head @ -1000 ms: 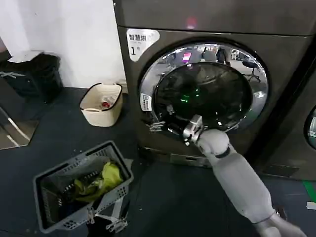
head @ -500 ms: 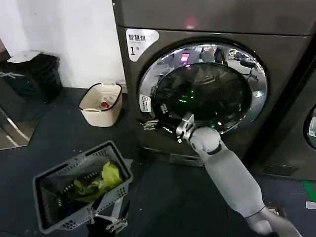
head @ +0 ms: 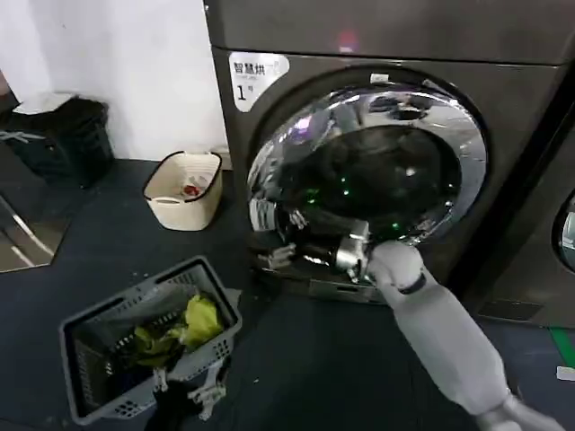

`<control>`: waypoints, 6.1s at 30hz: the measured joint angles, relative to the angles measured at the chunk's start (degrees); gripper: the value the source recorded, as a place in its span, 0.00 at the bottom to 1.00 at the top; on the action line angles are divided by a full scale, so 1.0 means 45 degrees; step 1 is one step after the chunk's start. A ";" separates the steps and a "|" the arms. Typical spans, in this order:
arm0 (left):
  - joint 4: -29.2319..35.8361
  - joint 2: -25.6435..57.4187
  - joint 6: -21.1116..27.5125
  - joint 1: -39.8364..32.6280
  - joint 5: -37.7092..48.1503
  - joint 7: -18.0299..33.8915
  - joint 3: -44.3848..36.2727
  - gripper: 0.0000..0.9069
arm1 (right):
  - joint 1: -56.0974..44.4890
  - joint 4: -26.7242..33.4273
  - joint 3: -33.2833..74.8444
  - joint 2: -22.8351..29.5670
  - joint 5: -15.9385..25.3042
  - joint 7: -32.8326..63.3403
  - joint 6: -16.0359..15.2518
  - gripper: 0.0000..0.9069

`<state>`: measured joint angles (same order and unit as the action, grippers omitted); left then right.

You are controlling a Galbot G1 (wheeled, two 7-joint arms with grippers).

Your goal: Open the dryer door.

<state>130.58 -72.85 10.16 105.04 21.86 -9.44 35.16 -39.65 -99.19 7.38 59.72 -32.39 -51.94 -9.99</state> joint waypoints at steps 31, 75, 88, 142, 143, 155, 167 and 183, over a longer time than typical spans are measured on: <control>-0.4891 0.6683 -0.1176 -0.9681 0.8230 -0.1510 -0.3724 1.00 | -0.4843 -0.3455 0.4517 -0.2775 -0.1421 -0.4233 -0.0119 1.00; -0.5600 0.4997 -0.0490 -1.7171 0.8367 -0.4473 -1.3117 1.00 | -1.1150 -0.2093 1.9572 0.1669 -0.1599 0.5741 0.0595 1.00; -0.6634 0.2513 -0.0794 -1.9247 0.7966 -0.3831 -1.5475 1.00 | -1.2122 -0.0818 2.3321 0.1672 -0.0306 0.9745 0.0726 1.00; -1.3686 -0.4298 -0.3471 -2.0945 0.4393 -0.2363 -1.7227 1.00 | -1.2711 0.0241 2.7012 0.1227 0.0694 1.0260 0.0136 1.00; -1.3638 -0.4298 -0.3561 -2.0937 0.4387 -0.2345 -1.7223 1.00 | -1.2708 0.0210 2.7008 0.1227 0.0692 1.0255 0.0136 1.00; -1.2681 -0.4298 -0.5193 -2.0755 0.3912 -0.0712 -1.7396 1.00 | -1.2839 0.0120 2.7090 0.1098 0.0679 1.0247 0.0113 1.00; -1.1400 -0.3138 -0.5896 -2.0330 0.4421 -0.0497 -1.6902 1.00 | -1.2726 -0.0095 2.6939 0.1006 0.0688 1.0184 0.0059 1.00; -0.8170 0.1671 -0.6423 -1.9860 0.4030 -0.0062 -1.6575 1.00 | -1.2604 -0.0422 2.6959 0.0836 0.1209 1.0031 0.0217 1.00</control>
<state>93.81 -65.34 -18.74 15.67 39.99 -9.72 -39.43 -96.37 -101.09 128.69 63.49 -26.95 -6.80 -9.02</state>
